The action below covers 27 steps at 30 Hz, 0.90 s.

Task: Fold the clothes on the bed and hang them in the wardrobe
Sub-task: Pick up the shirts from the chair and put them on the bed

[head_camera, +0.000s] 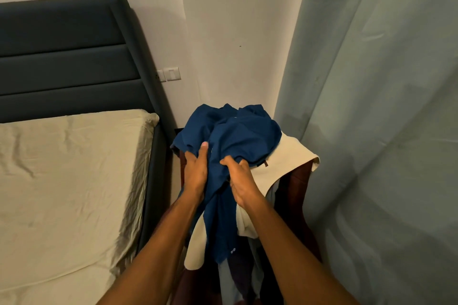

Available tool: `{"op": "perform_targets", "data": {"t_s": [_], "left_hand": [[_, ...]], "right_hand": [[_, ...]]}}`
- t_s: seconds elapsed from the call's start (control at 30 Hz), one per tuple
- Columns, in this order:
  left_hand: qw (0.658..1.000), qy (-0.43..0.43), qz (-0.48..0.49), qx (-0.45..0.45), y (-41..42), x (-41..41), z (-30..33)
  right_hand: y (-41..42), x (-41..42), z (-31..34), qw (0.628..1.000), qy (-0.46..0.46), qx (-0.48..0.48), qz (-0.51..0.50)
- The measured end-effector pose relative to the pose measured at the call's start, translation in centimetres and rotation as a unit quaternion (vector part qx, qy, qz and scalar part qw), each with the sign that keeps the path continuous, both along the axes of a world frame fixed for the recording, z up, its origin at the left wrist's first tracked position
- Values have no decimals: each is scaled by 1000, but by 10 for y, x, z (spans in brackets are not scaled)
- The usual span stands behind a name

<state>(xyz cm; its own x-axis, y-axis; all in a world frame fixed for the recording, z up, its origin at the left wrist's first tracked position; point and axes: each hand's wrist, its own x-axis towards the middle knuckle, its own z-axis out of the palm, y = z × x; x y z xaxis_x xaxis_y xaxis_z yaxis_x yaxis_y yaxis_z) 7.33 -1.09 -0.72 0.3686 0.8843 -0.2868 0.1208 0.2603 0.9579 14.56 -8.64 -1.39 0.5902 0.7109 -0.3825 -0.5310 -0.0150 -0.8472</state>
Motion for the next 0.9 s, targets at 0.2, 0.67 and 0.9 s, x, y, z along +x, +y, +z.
{"op": "perform_targets", "data": {"t_s": [0.2,0.67,0.9], "left_hand": [[997,78,-28,-7,2,8,-2],[981,104,-102,127,-18,2,49],[975,21,-96,197,-19,-18,120]], "right_hand": [[1,-6,-1,1000,-2,-7,29],[-3,10,33,997,43,0,-69],[8,-10,103,991,-20,109,-75]]}}
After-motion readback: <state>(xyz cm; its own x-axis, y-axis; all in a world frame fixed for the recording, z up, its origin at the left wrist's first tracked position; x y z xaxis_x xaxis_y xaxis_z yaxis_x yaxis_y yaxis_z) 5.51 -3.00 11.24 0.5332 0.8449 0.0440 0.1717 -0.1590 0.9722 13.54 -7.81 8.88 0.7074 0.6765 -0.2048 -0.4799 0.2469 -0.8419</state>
